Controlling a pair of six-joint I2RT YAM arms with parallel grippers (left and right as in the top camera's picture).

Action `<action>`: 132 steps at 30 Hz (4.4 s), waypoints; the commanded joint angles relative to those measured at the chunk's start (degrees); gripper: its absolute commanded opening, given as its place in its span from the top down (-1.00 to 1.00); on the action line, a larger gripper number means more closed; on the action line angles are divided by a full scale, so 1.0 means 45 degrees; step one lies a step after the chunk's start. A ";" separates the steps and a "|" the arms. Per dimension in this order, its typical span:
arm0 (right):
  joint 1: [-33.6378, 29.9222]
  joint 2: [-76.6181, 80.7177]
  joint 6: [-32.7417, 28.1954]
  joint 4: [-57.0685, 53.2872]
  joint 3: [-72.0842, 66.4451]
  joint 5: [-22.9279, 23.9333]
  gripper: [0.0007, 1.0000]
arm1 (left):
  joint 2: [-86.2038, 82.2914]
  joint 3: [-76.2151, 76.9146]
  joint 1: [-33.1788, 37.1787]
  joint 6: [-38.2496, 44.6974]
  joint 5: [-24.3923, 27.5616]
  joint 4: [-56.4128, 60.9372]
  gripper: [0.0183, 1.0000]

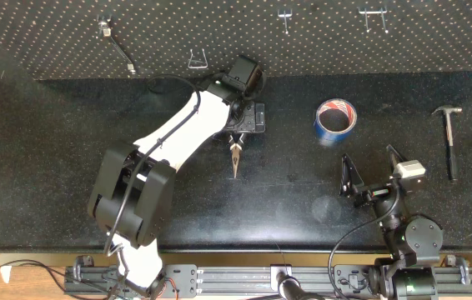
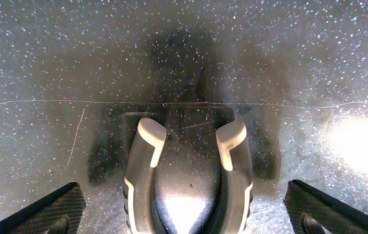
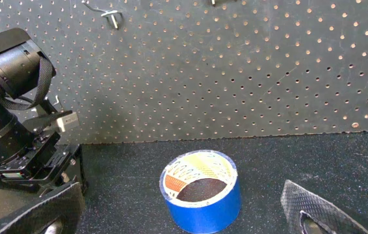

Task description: Place Tools Onto Pegboard

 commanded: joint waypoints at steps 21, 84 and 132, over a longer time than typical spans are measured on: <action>0.0078 -0.0102 0.0141 -0.0019 -0.0053 -0.0024 -0.99 | 0.0427 0.0277 -0.0112 -0.0214 0.0121 -0.0015 -0.14; 0.0078 -0.0102 0.0141 -0.0019 -0.0053 -0.0024 -0.99 | -0.6664 -0.5678 0.1239 0.4517 -0.6883 1.5387 0.98; 0.0078 -0.0102 0.0141 -0.0019 -0.0053 -0.0024 -0.99 | -0.4736 -0.7592 0.1987 0.4799 -0.4333 1.8695 0.98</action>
